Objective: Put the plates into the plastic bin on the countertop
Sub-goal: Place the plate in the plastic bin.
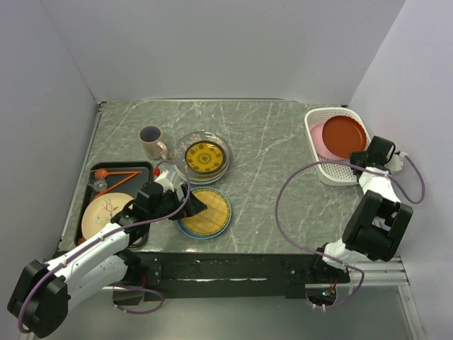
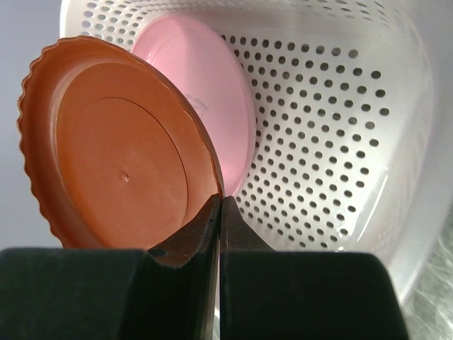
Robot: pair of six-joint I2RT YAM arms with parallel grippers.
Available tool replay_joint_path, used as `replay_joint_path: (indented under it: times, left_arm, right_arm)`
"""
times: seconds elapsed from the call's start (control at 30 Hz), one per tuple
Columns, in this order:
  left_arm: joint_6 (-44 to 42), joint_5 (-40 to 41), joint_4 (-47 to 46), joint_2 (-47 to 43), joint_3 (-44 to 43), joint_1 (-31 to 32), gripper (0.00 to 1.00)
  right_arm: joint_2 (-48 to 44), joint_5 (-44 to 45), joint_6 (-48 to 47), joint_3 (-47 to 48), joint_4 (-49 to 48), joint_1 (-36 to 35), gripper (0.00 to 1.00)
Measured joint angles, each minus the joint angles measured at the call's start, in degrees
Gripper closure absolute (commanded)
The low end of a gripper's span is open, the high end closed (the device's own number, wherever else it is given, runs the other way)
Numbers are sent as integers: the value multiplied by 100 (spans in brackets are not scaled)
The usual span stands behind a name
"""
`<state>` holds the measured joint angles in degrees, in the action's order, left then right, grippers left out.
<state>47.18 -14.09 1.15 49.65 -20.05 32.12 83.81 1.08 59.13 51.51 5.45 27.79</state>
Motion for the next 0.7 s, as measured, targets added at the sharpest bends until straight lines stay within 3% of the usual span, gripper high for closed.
replay_joint_path:
  times: [0.7]
  left_arm:
    - [-61, 15, 42, 11, 0, 0, 1]
  right_arm:
    - [931, -118, -26, 251, -149, -149, 100]
